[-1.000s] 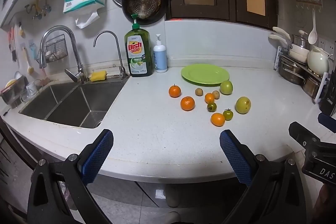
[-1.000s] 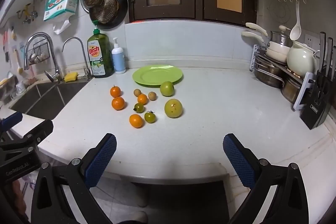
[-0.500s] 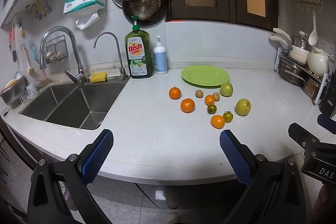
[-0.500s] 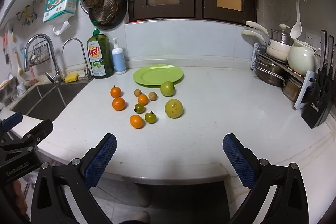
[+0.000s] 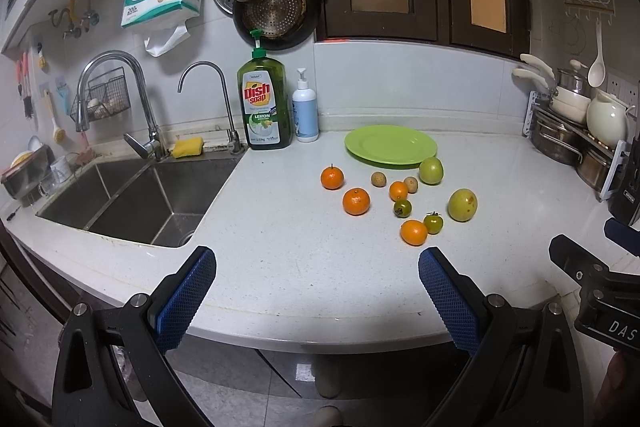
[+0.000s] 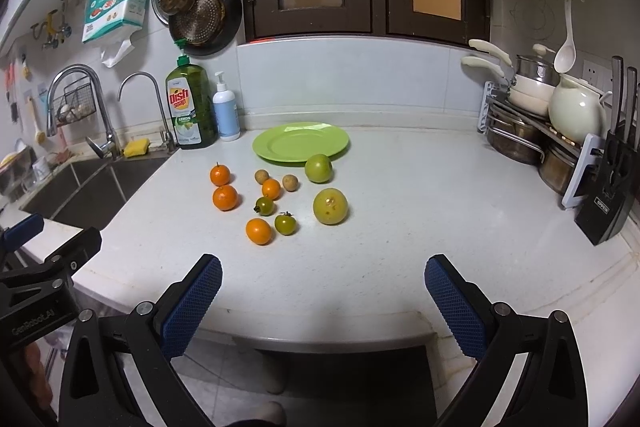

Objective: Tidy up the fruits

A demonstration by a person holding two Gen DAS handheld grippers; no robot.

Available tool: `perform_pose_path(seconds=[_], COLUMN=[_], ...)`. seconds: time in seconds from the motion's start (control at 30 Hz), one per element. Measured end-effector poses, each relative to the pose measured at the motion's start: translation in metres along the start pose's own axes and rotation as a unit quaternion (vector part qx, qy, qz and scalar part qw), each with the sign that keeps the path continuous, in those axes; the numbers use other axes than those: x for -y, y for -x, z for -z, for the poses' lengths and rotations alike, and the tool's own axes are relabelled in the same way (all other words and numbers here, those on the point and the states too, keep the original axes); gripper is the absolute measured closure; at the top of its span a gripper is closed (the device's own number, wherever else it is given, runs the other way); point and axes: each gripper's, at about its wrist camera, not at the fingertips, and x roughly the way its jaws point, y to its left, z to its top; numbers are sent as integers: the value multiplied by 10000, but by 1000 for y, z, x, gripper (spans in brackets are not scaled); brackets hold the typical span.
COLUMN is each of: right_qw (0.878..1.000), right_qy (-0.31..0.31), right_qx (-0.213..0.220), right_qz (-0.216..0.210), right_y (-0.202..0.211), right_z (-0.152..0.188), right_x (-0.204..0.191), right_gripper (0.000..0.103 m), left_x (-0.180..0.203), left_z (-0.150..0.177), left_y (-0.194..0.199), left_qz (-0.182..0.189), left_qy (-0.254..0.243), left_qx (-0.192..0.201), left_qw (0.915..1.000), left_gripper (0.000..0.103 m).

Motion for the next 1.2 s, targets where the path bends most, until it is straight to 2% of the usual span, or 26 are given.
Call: perform_pose_path(seconds=[1.2], right_qw=[10000], right_qy=[24], right_qx=[38], right_qz=[8], right_y=[2], right_z=[-1], right_x=[0], right_gripper=[1], left_x=[13], left_z=[0], left_y=[-1], left_qz=[-36], left_qy=[-9], left_qx=[69], left_qw=[10000], left_gripper=[0])
